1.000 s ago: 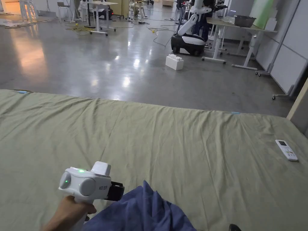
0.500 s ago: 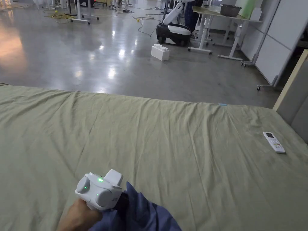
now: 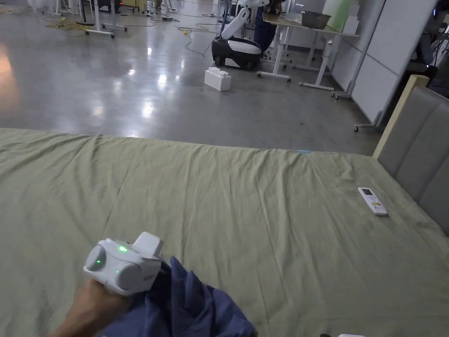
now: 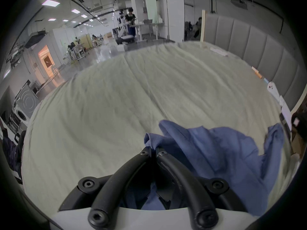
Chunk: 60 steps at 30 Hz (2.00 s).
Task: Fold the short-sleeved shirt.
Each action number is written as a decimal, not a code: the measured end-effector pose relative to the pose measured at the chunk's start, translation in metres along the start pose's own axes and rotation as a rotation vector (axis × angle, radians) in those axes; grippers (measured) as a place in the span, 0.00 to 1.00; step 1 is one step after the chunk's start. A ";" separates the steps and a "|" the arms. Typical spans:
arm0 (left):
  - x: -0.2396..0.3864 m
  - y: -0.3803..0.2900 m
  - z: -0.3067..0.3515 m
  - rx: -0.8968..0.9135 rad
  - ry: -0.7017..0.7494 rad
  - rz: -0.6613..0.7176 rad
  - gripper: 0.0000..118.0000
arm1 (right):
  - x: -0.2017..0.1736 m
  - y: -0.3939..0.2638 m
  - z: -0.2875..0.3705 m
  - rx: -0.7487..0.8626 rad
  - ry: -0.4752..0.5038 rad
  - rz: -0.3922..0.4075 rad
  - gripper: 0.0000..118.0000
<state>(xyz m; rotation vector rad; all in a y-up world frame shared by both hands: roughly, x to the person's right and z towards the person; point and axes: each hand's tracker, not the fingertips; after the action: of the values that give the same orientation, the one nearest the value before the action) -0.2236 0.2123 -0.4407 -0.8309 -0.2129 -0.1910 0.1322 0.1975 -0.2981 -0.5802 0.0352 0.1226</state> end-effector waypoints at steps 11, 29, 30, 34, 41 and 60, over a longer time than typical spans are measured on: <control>-0.025 -0.019 0.113 0.217 0.026 0.134 0.03 | 0.013 0.005 -0.049 -0.267 0.066 -0.003 0.60; -0.047 -0.058 0.176 0.313 0.157 0.172 0.03 | -0.004 0.013 -0.028 -0.173 0.137 0.042 0.14; -0.050 -0.055 0.184 0.331 0.170 0.168 0.03 | -0.003 0.023 -0.019 -0.144 0.148 0.046 0.14; -0.053 -0.051 0.186 0.402 0.225 0.165 0.03 | 0.002 0.067 0.021 -0.010 0.131 0.079 0.14; -0.091 -0.017 0.323 0.518 0.328 0.195 0.03 | 0.023 0.149 0.074 0.170 0.067 0.091 0.14; -0.199 0.015 0.378 0.533 0.550 0.330 0.03 | 0.038 0.304 0.103 0.398 -0.049 0.128 0.14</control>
<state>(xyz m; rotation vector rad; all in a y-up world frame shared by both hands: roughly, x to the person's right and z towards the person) -0.4536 0.5214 -0.2553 -0.2531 0.3790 -0.0409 0.1315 0.5100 -0.3797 -0.1769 0.0474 0.2473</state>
